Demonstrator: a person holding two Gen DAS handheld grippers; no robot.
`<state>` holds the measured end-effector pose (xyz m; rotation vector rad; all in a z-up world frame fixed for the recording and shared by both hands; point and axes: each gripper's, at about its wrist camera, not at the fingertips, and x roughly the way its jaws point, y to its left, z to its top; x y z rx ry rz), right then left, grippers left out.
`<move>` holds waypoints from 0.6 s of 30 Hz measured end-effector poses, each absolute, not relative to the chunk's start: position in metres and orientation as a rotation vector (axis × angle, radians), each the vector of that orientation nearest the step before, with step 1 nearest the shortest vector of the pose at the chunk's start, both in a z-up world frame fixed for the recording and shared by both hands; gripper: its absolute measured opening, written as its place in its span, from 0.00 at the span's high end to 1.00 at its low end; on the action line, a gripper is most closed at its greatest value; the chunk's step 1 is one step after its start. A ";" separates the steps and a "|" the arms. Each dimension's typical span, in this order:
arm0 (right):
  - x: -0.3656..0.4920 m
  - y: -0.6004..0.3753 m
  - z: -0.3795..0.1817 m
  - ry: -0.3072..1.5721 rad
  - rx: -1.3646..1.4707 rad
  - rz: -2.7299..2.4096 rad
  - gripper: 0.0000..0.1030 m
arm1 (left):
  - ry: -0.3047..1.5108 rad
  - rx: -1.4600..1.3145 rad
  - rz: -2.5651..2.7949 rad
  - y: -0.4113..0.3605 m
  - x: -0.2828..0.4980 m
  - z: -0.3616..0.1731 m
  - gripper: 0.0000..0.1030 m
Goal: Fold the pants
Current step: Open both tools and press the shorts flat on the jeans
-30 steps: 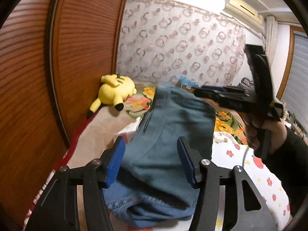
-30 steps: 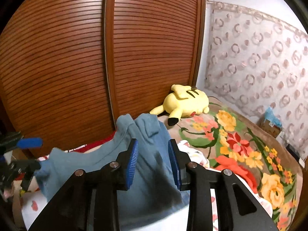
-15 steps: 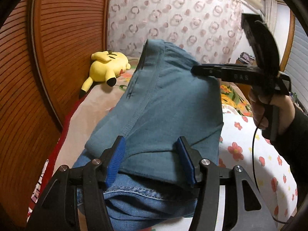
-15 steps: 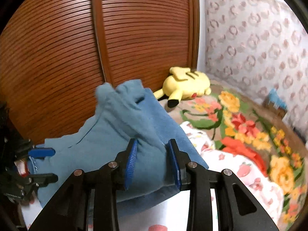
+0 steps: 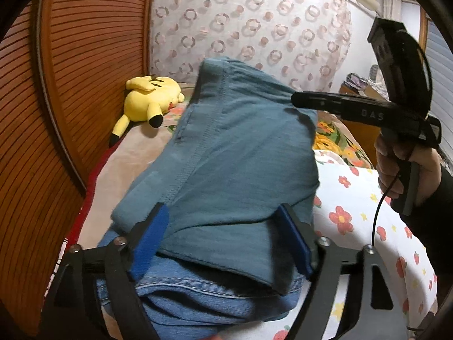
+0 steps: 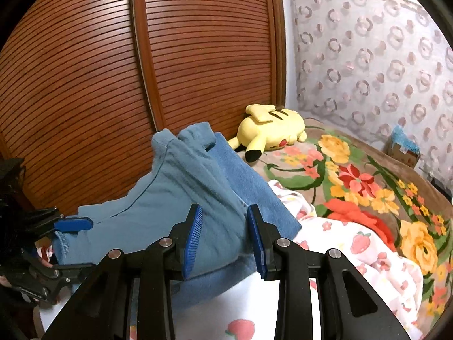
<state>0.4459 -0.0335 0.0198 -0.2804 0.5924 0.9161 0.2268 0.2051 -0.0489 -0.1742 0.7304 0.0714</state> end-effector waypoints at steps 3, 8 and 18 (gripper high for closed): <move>0.435 -0.042 0.020 0.587 -0.270 0.912 0.67 | 0.739 -0.167 0.076 0.203 0.231 -0.052 0.18; 0.416 -0.058 0.023 0.581 -0.265 0.899 0.66 | 0.751 -0.161 0.080 0.201 0.235 -0.056 0.16; 0.376 -0.083 0.028 0.585 -0.232 0.854 0.58 | 0.746 -0.119 0.100 0.190 0.231 -0.050 0.16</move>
